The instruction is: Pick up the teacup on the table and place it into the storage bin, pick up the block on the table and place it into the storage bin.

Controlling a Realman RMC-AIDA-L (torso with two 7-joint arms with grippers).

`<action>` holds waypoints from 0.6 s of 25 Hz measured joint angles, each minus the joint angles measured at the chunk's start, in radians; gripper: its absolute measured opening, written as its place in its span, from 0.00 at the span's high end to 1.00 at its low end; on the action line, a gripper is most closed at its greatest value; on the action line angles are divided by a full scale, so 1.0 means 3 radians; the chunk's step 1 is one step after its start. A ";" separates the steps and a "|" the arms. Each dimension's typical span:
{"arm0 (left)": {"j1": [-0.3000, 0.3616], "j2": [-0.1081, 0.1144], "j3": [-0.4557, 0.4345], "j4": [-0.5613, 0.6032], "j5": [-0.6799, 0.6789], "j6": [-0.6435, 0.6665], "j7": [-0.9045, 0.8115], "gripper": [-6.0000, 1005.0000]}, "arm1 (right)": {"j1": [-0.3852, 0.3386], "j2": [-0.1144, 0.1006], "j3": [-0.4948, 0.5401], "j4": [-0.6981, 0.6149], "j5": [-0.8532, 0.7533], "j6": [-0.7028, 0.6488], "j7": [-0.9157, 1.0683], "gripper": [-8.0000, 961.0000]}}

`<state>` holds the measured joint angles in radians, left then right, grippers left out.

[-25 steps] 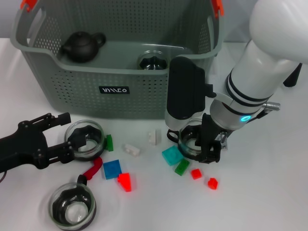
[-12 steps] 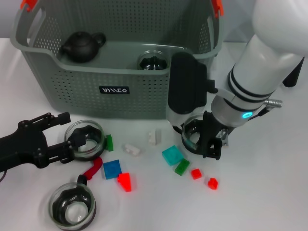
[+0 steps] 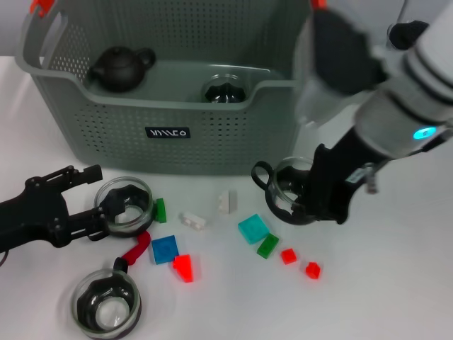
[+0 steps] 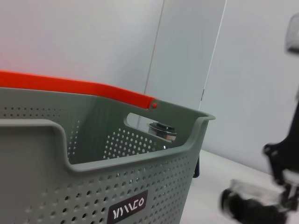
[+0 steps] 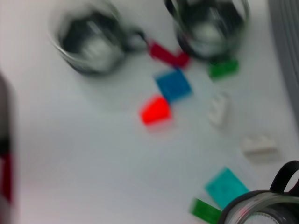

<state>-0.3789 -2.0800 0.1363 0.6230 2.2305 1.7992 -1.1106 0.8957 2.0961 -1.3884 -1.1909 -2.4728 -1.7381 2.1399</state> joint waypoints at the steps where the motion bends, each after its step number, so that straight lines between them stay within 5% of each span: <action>1: 0.0000 0.0000 -0.0001 0.0000 0.0000 0.0000 0.0000 0.23 | -0.0016 -0.0013 0.0241 -0.0033 0.0119 -0.0190 -0.0132 0.94; 5: -0.0001 0.0000 -0.0004 -0.0002 0.0000 0.0000 0.0000 0.23 | -0.0059 -0.0086 0.0947 -0.0007 0.0570 -0.0722 -0.0526 0.94; 11: -0.0024 0.0005 -0.0004 -0.0006 -0.0001 -0.0001 0.0000 0.23 | -0.0310 -0.0384 0.1373 0.0292 0.1909 -0.0792 -0.0808 0.94; 15: -0.0041 0.0005 -0.0002 -0.0010 -0.0002 -0.0002 0.0000 0.23 | -0.0414 -0.0397 0.1858 0.0465 0.2537 -0.0669 -0.0955 0.94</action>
<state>-0.3912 -2.0785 0.1356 0.6202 2.2297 1.7987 -1.1106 0.7715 1.9769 -0.8310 -1.0515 -1.7117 -1.9387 1.8533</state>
